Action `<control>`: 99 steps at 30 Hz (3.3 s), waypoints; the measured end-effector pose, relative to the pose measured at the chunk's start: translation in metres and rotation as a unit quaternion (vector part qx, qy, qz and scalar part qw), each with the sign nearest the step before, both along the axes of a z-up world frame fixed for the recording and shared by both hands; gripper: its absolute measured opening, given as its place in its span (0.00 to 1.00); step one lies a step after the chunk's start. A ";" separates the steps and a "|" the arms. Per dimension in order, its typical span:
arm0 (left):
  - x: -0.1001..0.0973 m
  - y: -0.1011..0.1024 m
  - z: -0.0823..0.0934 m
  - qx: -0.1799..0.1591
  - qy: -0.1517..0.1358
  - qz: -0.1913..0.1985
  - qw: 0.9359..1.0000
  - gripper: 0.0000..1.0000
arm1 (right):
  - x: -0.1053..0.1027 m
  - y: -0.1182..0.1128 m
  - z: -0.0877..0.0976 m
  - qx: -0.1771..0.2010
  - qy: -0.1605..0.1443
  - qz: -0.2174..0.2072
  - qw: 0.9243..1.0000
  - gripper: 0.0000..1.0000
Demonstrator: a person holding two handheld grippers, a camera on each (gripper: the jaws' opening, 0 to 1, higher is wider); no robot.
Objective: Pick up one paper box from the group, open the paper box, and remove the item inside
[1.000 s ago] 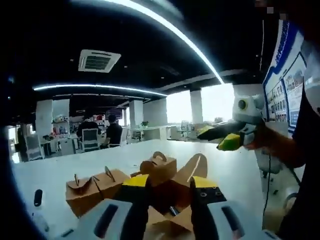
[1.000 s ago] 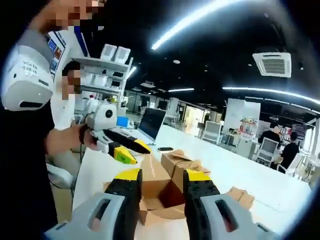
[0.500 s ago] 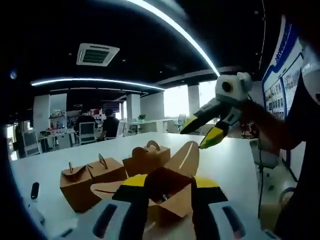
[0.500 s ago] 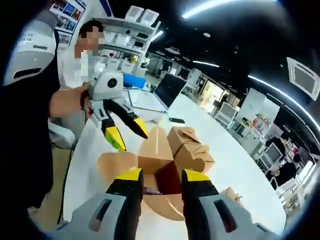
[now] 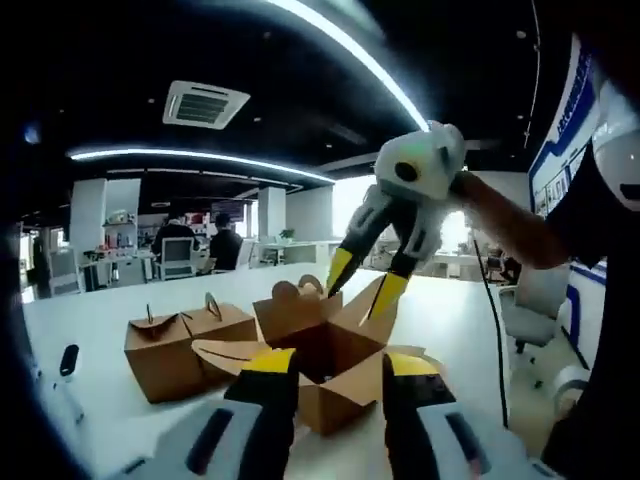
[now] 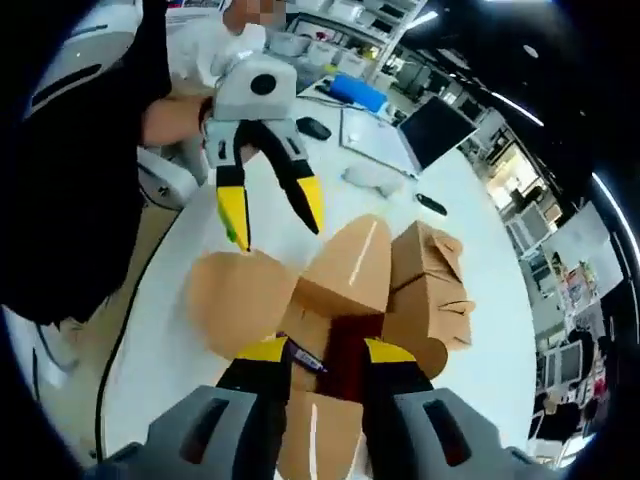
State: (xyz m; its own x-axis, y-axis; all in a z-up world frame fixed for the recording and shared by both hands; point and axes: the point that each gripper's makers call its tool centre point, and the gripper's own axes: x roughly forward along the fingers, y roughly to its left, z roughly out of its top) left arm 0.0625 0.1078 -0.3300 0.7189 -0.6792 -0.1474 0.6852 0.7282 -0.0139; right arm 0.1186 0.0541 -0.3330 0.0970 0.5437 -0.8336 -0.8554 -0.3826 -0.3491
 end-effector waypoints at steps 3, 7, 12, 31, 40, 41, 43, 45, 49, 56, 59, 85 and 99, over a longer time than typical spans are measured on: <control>-0.007 0.002 0.002 0.001 0.007 -0.007 1.000 0.35 | 0.003 0.003 -0.017 -0.056 0.000 0.030 0.998 0.27; -0.011 0.003 0.004 0.005 0.002 -0.007 1.000 0.35 | 0.006 0.010 -0.030 -0.092 0.002 0.054 0.994 0.27; -0.016 0.003 -0.007 0.024 0.009 -0.012 1.000 0.35 | 0.013 0.008 -0.057 -0.171 -0.029 0.102 0.979 0.27; -0.022 0.013 -0.023 0.014 0.028 -0.013 0.999 0.35 | 0.021 0.004 -0.113 -0.259 -0.021 0.166 0.951 0.22; -0.020 0.016 -0.031 0.009 0.035 -0.012 0.999 0.35 | 0.019 -0.002 -0.123 -0.284 -0.007 0.181 0.942 0.13; -0.020 0.016 -0.031 0.008 0.037 -0.012 0.999 0.35 | 0.019 -0.001 -0.123 -0.285 -0.005 0.180 0.941 0.13; -0.021 0.015 -0.031 0.007 0.037 -0.014 0.999 0.35 | 0.020 -0.001 -0.123 -0.288 -0.008 0.183 0.940 0.13; -0.021 0.016 -0.030 0.005 0.036 -0.016 0.999 0.35 | 0.021 -0.002 -0.123 -0.290 -0.009 0.180 0.940 0.13; -0.021 0.016 -0.030 0.005 0.033 -0.015 0.999 0.35 | 0.023 -0.001 -0.124 -0.293 -0.012 0.182 0.939 0.13; -0.024 0.015 -0.030 0.002 0.037 -0.011 0.999 0.35 | 0.026 0.000 -0.115 -0.280 -0.016 0.176 0.944 0.13; -0.023 0.015 -0.030 0.007 0.035 -0.006 0.999 0.35 | 0.026 0.002 -0.104 -0.268 -0.022 0.169 0.948 0.13; -0.031 0.014 -0.007 0.052 -0.013 0.024 0.998 0.35 | 0.011 0.006 -0.013 -0.064 -0.091 0.062 0.992 0.12; -0.023 0.010 0.000 0.030 -0.003 0.008 1.000 0.34 | 0.015 -0.001 0.035 0.269 0.020 -0.156 0.950 0.12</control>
